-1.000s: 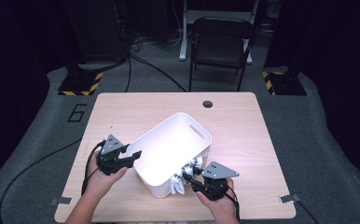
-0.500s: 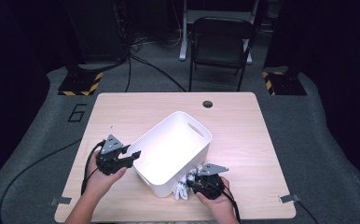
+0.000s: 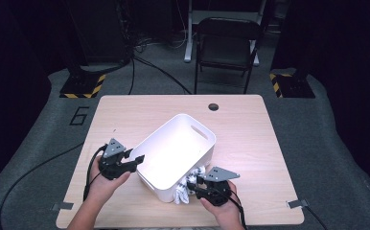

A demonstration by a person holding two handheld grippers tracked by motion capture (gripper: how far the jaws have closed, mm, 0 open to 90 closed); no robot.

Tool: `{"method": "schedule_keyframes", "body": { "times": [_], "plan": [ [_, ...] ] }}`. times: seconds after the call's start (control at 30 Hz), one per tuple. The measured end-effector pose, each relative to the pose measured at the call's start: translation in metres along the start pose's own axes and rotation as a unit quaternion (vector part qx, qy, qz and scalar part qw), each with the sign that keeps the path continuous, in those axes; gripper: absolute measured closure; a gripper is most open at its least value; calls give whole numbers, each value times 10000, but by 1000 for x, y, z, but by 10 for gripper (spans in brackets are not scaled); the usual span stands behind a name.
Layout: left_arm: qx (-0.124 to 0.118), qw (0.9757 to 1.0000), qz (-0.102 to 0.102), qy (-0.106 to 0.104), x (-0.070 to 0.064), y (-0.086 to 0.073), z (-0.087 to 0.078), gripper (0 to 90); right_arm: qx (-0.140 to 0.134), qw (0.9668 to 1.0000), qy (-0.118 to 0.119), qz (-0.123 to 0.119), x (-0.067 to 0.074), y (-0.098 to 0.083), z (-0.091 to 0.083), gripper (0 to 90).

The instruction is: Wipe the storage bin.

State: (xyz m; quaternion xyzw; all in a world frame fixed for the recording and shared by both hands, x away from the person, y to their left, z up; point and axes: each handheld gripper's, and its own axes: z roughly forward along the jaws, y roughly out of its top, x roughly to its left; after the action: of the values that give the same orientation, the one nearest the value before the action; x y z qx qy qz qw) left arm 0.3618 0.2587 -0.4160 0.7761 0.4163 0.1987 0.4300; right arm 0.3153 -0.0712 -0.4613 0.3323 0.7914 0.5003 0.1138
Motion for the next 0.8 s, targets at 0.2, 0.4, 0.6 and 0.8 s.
{"method": "schedule_keyframes", "body": {
  "times": [0.2, 0.4, 0.6, 0.8],
  "plan": [
    [228, 9994, 222, -119, -1, 2, -5, 518, -449, 9984, -32, -349, 20, 17, -14, 674],
    [186, 9998, 101, 17, -7, 0, -6, 522, -467, 9985, 58, -265, 10, 14, -9, 677],
    [96, 9999, -7, 107, -7, -2, -6, 516, -84, 9999, 91, -61, -2, 0, 7, 679],
    [110, 9995, -52, 285, -12, -2, -9, 516, 498, 9987, 115, 41, -9, -17, 26, 678]
  ]
}}
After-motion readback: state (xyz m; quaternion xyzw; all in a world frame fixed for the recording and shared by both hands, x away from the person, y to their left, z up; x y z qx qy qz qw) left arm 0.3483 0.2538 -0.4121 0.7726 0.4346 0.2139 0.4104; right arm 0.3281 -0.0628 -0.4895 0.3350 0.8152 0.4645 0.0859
